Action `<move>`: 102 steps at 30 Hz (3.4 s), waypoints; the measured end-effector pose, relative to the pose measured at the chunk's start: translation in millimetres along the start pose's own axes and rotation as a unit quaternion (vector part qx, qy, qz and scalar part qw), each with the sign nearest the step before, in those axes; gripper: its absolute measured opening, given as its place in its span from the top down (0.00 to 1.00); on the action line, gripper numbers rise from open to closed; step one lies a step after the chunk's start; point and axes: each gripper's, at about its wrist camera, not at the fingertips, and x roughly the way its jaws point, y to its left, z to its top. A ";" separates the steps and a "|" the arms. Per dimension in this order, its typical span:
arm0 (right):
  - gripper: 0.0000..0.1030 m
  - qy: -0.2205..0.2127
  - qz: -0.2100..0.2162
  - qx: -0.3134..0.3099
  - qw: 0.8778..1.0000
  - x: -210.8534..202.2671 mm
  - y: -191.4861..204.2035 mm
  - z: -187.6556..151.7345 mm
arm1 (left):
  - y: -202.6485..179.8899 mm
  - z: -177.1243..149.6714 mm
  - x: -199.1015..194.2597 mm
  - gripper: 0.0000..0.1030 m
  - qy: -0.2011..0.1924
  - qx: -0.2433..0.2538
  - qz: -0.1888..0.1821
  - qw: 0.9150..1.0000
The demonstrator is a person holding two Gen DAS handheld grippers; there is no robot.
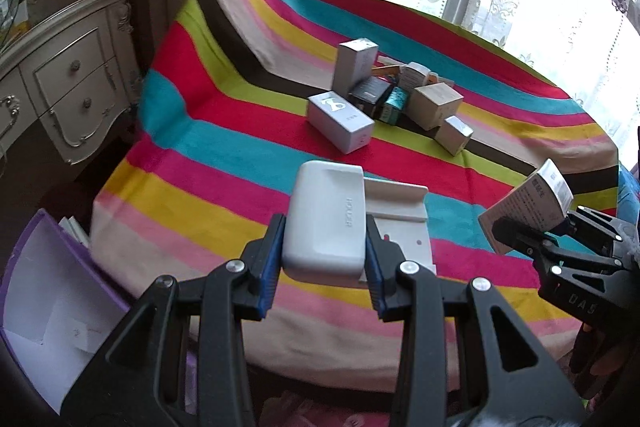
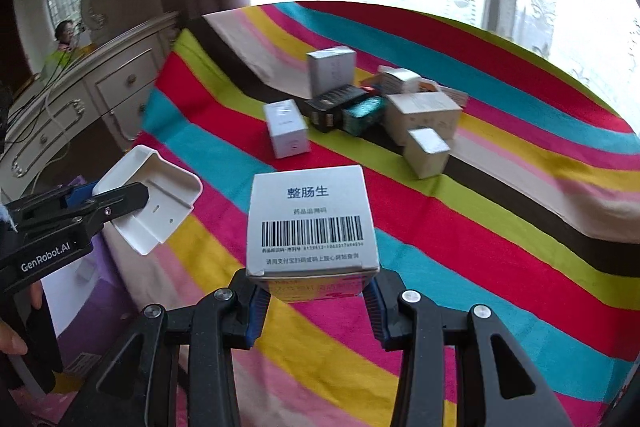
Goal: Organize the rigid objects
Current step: 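Carry the barcode box and white tray over to the storage box, then open both grippers to release the items into the storage box, then grasp a white box with the right gripper while the left grasps the white 'S' box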
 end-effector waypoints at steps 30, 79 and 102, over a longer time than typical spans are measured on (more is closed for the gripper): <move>0.59 0.034 0.167 -0.258 0.951 15.4 248.8 -9.7 | 200.6 -86.2 -108.7 0.60 -0.030 -0.148 0.167 0.974; 0.38 0.015 -0.021 0.163 0.986 69.5 -143.8 -17.6 | -38.6 96.2 217.8 0.09 0.038 -0.081 0.128 0.988; 0.65 0.024 -0.051 0.021 0.998 151.6 -111.9 46.7 | -17.3 52.4 175.1 0.49 0.017 -0.052 0.030 0.998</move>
